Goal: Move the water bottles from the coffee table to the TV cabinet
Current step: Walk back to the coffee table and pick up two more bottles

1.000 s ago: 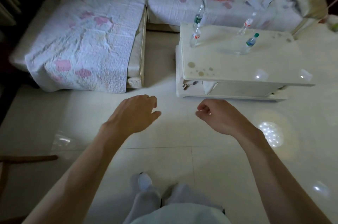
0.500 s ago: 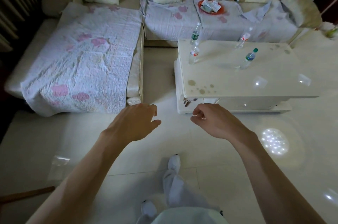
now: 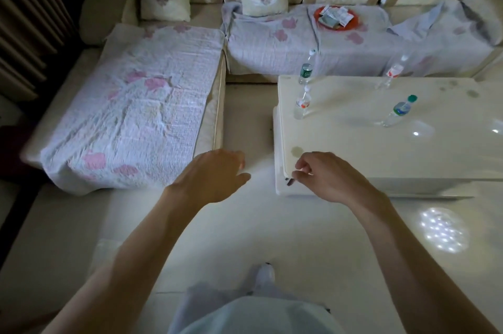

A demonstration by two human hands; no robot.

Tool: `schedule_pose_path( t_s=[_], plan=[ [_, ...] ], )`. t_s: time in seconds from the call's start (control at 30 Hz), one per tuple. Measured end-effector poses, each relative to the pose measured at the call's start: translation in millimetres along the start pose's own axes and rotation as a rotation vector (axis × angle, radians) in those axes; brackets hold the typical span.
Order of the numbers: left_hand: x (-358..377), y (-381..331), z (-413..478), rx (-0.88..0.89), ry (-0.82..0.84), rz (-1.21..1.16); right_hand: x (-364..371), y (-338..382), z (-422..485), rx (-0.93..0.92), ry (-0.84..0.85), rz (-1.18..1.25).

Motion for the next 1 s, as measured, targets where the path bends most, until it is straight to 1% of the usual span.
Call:
schedule_pose_path(
  t_s=[0.17, 0.37, 0.47, 0.67, 0.8, 0.87, 1.0],
  plan=[
    [1, 2, 39, 0.017, 0.033, 0.018, -12, -6, 46, -0.003, 0.018, -0.010],
    [-10, 36, 95, 0.042, 0.037, 0.023, -18, 0, 107, 0.011, 0.055, -0.024],
    [-19, 65, 131, 0.052, 0.051, 0.017, -23, 6, 143, 0.051, 0.065, -0.015],
    [-58, 123, 205, 0.130, 0.071, 0.014, -38, 31, 219, 0.141, 0.073, -0.003],
    [-83, 159, 248, 0.184, 0.067, 0.053, -50, 48, 257, 0.205, 0.070, 0.032],
    [-90, 169, 267, 0.199, 0.088, 0.083, -54, 53, 271, 0.228, 0.071, 0.050],
    [-99, 167, 300, 0.248, 0.106, 0.030, -54, 52, 292, 0.269, 0.095, 0.067]
  ],
)
Point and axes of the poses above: each hand's wrist, its own z-axis towards the middle knuckle, its own x-axis out of the palm, y = z × x, the point moved 9 cm from there along z, towards the middle knuckle, and after that the axes turned 4 degrees about -z, right-handed, at the moved point
